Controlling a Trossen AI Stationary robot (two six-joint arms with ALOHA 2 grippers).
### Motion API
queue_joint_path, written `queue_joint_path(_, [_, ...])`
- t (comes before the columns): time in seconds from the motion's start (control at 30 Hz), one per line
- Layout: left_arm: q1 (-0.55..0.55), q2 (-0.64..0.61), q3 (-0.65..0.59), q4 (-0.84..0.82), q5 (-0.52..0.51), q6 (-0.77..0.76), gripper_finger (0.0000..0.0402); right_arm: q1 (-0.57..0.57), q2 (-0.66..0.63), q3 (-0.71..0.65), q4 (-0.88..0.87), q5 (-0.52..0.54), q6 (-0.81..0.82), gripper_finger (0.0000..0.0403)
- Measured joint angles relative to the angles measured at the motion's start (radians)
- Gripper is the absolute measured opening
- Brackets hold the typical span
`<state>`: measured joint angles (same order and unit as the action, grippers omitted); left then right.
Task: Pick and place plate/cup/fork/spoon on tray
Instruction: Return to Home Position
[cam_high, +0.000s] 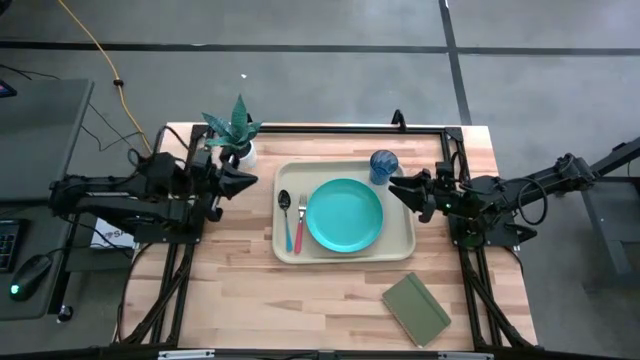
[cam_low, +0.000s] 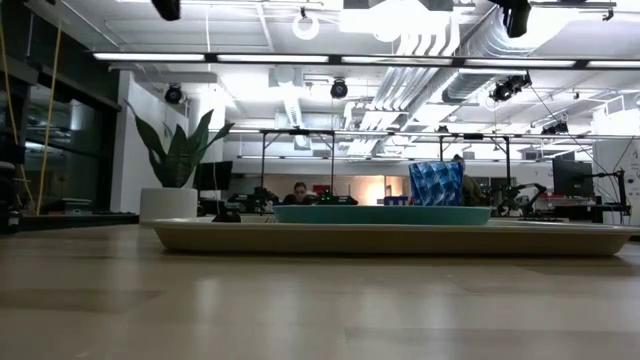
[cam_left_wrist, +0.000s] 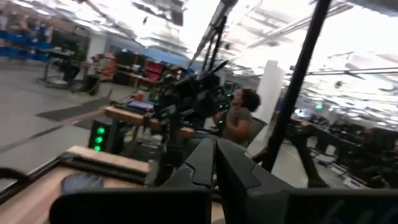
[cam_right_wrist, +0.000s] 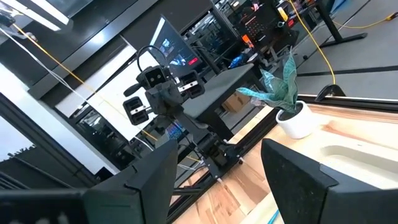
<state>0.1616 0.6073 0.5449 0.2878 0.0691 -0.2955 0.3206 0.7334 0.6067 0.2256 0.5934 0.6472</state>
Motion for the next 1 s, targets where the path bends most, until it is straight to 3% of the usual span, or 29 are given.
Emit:
queue_joint_path(0.27, [-0.020,-0.162,-0.052,-0.114,-0.016,-0.041,0.0000,0.000,0.000,0.000,0.000,-0.019,0.000,0.0224])
queue_joint_path(0.47, [-0.098,-0.314,-0.191,-0.111,-0.194,-0.071,0.0000,0.000,0.000,0.000,0.000,-0.049,0.031,0.0224])
queue_joint_path(0.73, [-0.187,-0.462,-0.334,-0.112,-0.322,-0.071,0.0000,0.000,0.000,0.000,-0.001,-0.048,0.034,0.0224])
queue_joint_path(1.0, [-0.226,-0.569,-0.472,-0.110,-0.354,-0.156,0.0000,0.000,0.000,0.000,-0.004,-0.048,0.034,0.0224])
